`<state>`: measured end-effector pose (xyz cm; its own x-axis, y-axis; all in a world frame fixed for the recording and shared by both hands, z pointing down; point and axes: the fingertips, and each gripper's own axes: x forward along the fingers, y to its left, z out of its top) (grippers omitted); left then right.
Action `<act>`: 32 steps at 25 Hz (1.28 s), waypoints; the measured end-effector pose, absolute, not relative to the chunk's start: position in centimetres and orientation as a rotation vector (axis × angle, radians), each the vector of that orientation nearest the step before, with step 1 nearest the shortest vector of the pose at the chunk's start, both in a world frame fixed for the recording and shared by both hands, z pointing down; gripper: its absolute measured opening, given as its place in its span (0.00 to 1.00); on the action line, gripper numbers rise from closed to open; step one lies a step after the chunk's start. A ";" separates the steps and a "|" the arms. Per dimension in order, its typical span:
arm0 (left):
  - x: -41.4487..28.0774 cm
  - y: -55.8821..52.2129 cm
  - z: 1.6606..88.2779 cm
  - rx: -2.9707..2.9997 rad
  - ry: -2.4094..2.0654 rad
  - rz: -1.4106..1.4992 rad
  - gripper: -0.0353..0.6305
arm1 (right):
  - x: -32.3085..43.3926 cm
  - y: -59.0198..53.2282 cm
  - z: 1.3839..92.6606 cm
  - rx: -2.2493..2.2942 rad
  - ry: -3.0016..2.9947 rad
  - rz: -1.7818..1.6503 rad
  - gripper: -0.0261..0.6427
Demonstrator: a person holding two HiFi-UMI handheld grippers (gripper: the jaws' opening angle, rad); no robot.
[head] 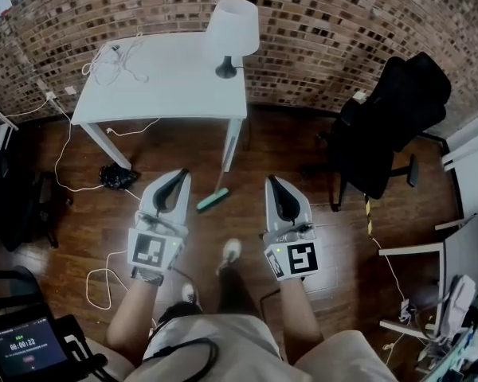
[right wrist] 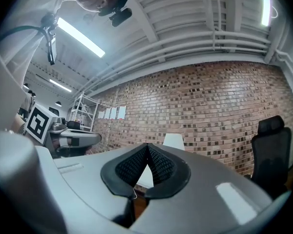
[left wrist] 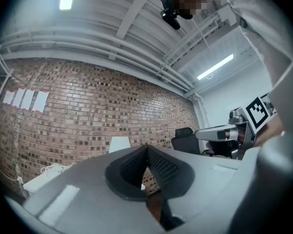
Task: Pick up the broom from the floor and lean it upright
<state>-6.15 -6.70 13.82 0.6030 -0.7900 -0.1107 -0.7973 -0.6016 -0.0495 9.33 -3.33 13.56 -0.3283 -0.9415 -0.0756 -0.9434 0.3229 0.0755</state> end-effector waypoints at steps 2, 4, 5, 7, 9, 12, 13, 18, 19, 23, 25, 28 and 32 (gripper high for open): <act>-7.6 -3.7 13.8 -2.744 1.333 0.126 0.05 | 7.8 -0.2 13.6 -1.830 2.526 0.160 0.06; -9.3 -0.3 14.2 -2.771 1.313 0.114 0.05 | 6.1 3.3 13.4 -1.850 2.509 0.153 0.06; -10.2 1.2 14.4 -2.783 1.305 0.106 0.05 | 5.3 4.9 13.2 -1.859 2.503 0.152 0.06; -11.4 3.4 14.8 -2.797 1.294 0.102 0.05 | 4.1 7.3 13.2 -1.873 2.500 0.151 0.06; -11.9 4.9 15.2 -2.805 1.289 0.101 0.05 | 3.8 8.9 13.4 -1.879 2.506 0.139 0.06; -11.8 6.4 14.7 -2.812 1.302 0.105 0.05 | 4.1 10.3 12.8 -1.874 2.513 0.131 0.06; -11.8 6.7 14.5 -2.812 1.311 0.104 0.05 | 4.3 10.4 12.3 -1.866 2.509 0.133 0.06; -10.4 7.1 14.0 -2.778 1.371 0.081 0.05 | 5.5 10.6 10.6 -1.796 2.530 0.150 0.06; -9.9 7.1 13.8 -2.767 1.383 0.081 0.05 | 5.8 10.6 10.5 -1.781 2.536 0.144 0.06; -8.0 7.1 13.0 -2.739 1.396 0.111 0.05 | 6.7 10.6 10.6 -1.745 2.560 0.141 0.06; -7.3 7.3 12.9 -2.744 1.385 0.117 0.05 | 6.9 10.6 10.7 -1.744 2.561 0.146 0.06; -7.2 7.3 12.9 -2.753 1.371 0.119 0.05 | 6.8 10.5 10.4 -1.750 2.551 0.159 0.06; -7.8 7.2 12.9 -2.753 1.359 0.106 0.05 | 6.6 10.6 10.5 -1.767 2.536 0.152 0.06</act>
